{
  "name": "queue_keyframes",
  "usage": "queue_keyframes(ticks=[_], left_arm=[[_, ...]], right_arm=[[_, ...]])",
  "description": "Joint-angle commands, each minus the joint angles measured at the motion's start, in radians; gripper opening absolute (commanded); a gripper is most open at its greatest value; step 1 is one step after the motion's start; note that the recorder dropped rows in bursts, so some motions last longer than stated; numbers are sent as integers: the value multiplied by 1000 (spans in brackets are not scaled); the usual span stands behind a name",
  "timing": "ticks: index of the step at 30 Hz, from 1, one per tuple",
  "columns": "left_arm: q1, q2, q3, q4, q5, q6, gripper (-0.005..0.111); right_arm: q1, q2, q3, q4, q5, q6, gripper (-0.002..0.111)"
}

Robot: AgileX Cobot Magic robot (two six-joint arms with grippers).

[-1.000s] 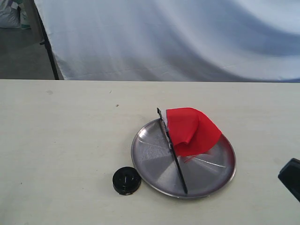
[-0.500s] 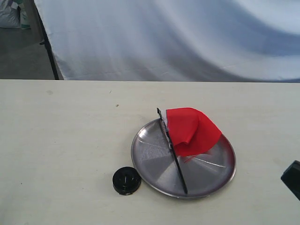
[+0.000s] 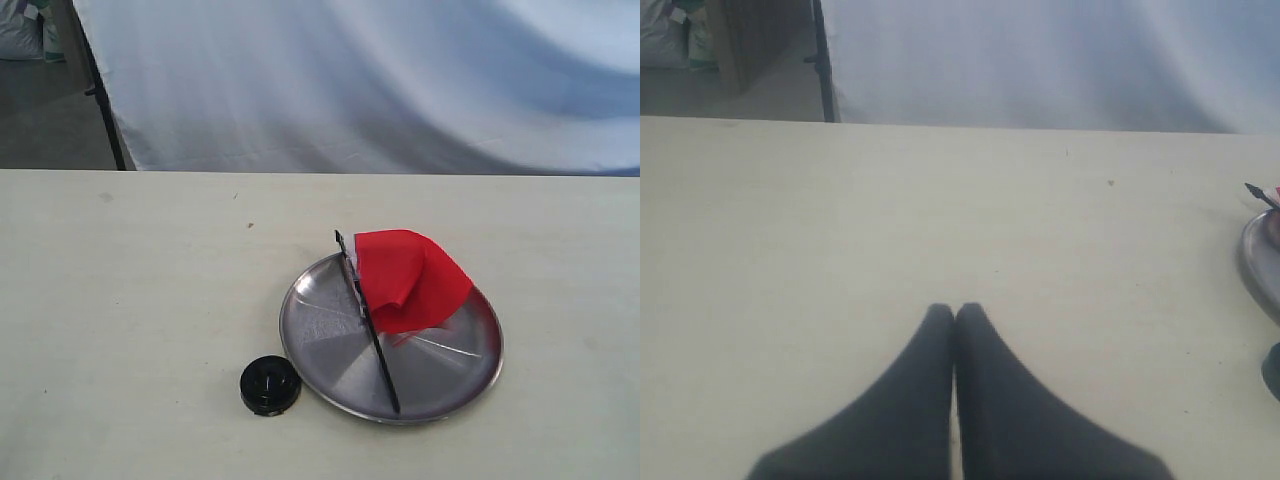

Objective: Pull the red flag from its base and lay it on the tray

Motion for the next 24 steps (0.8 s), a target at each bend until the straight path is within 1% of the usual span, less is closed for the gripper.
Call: queue_keyframes(ticks=[1, 6, 11, 20, 24], left_arm=[[3, -3, 4, -2, -3, -1, 0], [3, -3, 4, -2, -3, -1, 0], [3, -3, 4, -2, -3, -1, 0], [3, -3, 4, -2, -3, -1, 0], [3, -3, 4, -2, -3, -1, 0]], right_arm=[[-95, -7, 3, 3, 57, 2, 0], [-148, -7, 3, -4, 60, 2, 0], [-150, -7, 3, -138, 161, 2, 0], [-150, -7, 53, -151, 110, -1, 0], [-150, -7, 53, -176, 131, -1, 0]])
